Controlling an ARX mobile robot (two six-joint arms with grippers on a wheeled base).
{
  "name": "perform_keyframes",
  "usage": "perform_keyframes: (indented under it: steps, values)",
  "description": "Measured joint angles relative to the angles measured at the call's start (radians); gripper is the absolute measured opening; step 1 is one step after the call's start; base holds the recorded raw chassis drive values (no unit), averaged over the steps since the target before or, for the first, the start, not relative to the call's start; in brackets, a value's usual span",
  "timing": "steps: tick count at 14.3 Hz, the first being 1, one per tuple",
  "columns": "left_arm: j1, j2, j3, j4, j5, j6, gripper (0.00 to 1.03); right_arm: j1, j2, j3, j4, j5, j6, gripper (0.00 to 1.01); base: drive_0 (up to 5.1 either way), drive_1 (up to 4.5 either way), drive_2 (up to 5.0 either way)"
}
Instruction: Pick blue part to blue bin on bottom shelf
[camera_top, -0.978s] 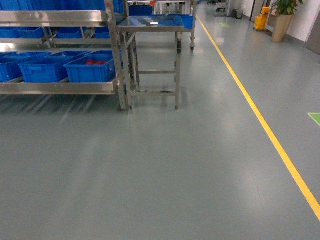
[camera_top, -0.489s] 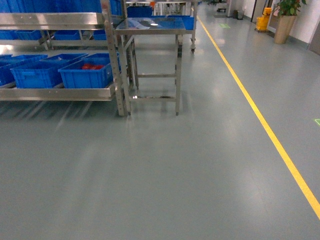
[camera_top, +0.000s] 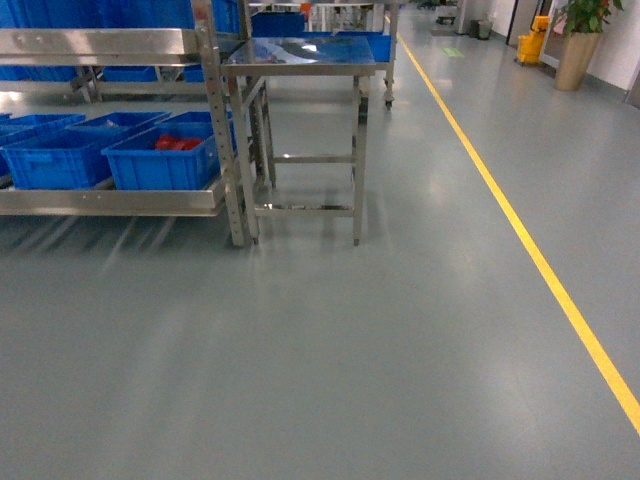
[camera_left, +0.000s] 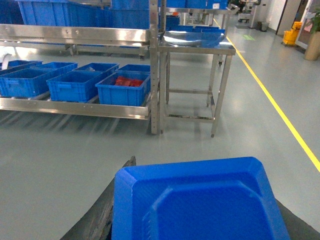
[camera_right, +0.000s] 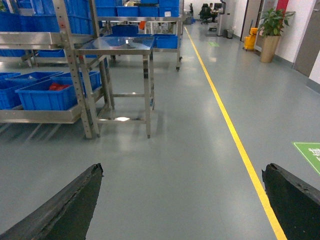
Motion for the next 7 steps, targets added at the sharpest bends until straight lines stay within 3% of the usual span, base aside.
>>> perform_keyframes:
  steps: [7]
  values:
    - [0.000, 0.000, 0.000, -0.003, -0.002, 0.000, 0.44, 0.000, 0.000, 0.000, 0.003, 0.000, 0.000, 0.98, 0.0, 3.98, -4.0]
